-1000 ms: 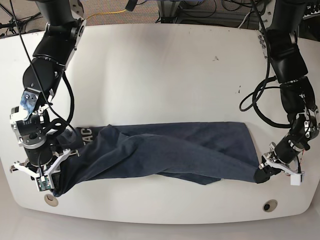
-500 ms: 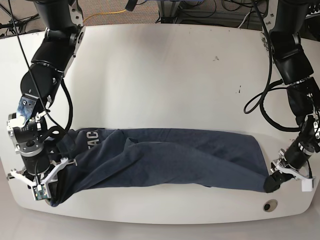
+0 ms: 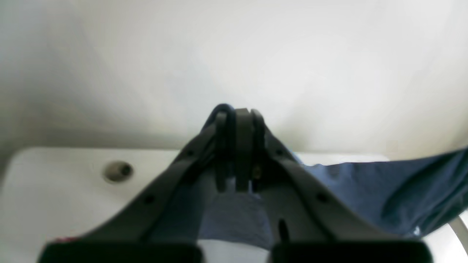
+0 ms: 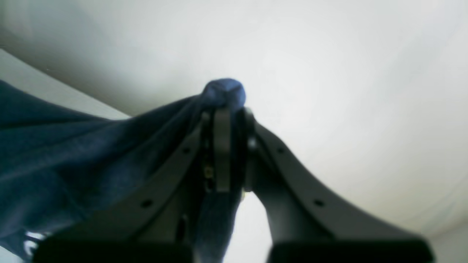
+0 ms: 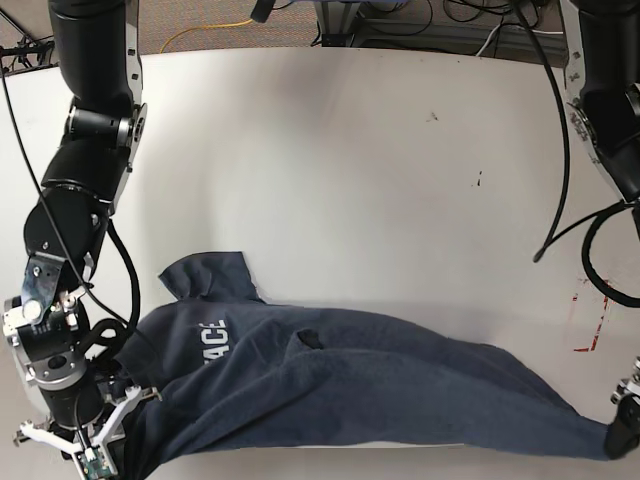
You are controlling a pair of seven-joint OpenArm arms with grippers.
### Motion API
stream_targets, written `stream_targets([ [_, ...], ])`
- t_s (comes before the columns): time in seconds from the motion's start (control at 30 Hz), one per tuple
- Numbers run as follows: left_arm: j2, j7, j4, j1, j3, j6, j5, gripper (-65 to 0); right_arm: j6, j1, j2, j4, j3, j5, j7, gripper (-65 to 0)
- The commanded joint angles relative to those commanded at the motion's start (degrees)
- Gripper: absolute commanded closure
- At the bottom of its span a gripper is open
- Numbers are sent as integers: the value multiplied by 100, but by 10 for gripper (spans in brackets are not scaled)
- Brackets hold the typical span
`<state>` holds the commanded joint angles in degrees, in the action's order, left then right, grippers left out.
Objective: Fold the T-shirt properly
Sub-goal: 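Lay the shirt flat by pulling both grippers back across the table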
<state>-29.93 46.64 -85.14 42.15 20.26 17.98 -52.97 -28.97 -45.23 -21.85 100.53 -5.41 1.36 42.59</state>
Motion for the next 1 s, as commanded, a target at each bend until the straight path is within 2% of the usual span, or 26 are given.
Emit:
stream_targets([
  [0.13, -316, 0, 53, 563, 0, 0, 0, 0, 0, -492, -149, -141, 220, 0, 0, 0],
  [0.27, -396, 0, 308, 1073, -18, 0, -62, 0, -9, -941, -167, -343, 343, 0, 0, 0],
  [0.37, -624, 0, 457, 1178, -35, 0, -325, 0, -26, -1169, -167, -273, 334, 0, 352, 0],
  [0.47, -633, 0, 510, 1143, -35, 0, -431, 0, -255, -1178, -167, -158, 325, 0, 607, 0],
  [0.63, -615, 9, 475, 607, -114, 0, -510, 0, -316, -466, -123, 158, 88, 0, 686, 0],
  [0.77, -615, 9, 466, 70, -105, 0, -774, 0, -325, 343, -88, 396, -193, -26, 686, 0],
  [1.0, -571, 9, -26, -1196, 141, 0, -879, 0, -334, 1653, 369, 879, -870, -35, 686, 0],
])
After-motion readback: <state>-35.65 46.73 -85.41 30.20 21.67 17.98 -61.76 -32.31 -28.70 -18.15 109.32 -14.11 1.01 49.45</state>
